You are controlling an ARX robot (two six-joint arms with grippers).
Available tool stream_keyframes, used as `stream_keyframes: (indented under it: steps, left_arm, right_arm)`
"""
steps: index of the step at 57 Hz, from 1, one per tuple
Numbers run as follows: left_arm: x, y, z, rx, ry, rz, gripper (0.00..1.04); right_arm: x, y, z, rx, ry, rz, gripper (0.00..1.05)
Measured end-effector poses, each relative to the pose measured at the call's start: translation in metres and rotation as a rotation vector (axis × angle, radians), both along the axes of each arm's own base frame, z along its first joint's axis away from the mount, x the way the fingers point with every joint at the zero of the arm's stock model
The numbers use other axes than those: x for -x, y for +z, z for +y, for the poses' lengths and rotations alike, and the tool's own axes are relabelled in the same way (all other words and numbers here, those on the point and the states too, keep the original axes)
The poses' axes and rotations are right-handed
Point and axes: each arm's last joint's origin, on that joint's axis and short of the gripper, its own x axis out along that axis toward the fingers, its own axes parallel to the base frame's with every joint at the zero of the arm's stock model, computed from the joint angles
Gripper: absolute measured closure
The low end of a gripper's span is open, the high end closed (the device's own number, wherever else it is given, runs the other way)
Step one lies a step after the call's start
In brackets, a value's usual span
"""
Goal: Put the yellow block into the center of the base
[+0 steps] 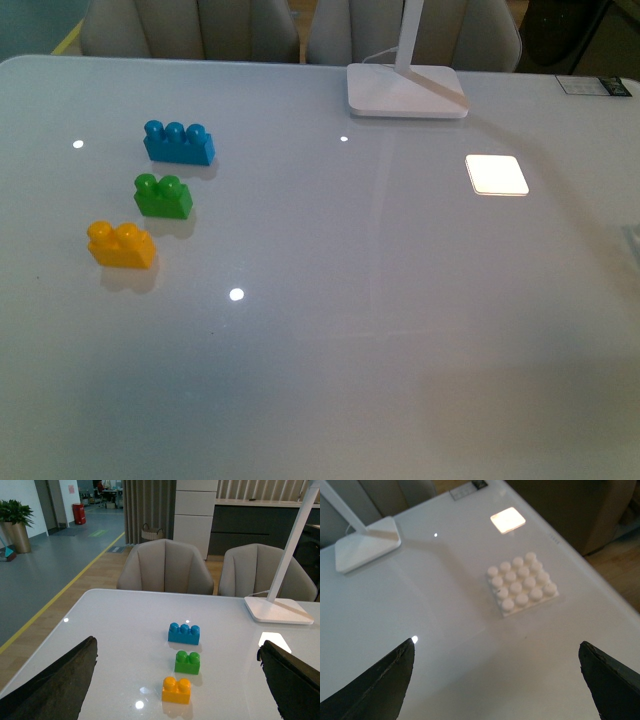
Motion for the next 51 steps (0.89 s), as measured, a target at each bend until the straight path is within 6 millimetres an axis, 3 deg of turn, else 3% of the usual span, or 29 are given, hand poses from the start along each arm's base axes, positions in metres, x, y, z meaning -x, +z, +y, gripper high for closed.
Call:
stream_keyframes:
  steps: [8,16,29,38,51]
  left_arm:
    - [0.000,0.000,0.000,0.000,0.000,0.000,0.07]
    - [0.000,0.000,0.000,0.000,0.000,0.000,0.07]
    - [0.000,0.000,0.000,0.000,0.000,0.000,0.07]
    - [0.000,0.000,0.000,0.000,0.000,0.000,0.07]
    - [0.000,0.000,0.000,0.000,0.000,0.000,0.07]
  right_arm:
    - [-0.027,0.009,-0.038,0.041,0.000,0.009,0.09]
    - [-0.057,0.000,-0.070,0.075,0.023,0.064,0.09]
    - [-0.114,-0.043,-0.097,0.166,0.332,0.184,0.09]
    - [-0.140,-0.066,-0.120,0.174,0.368,0.216,0.09]
    - [-0.161,-0.108,-0.150,0.110,0.392,0.284,0.09]
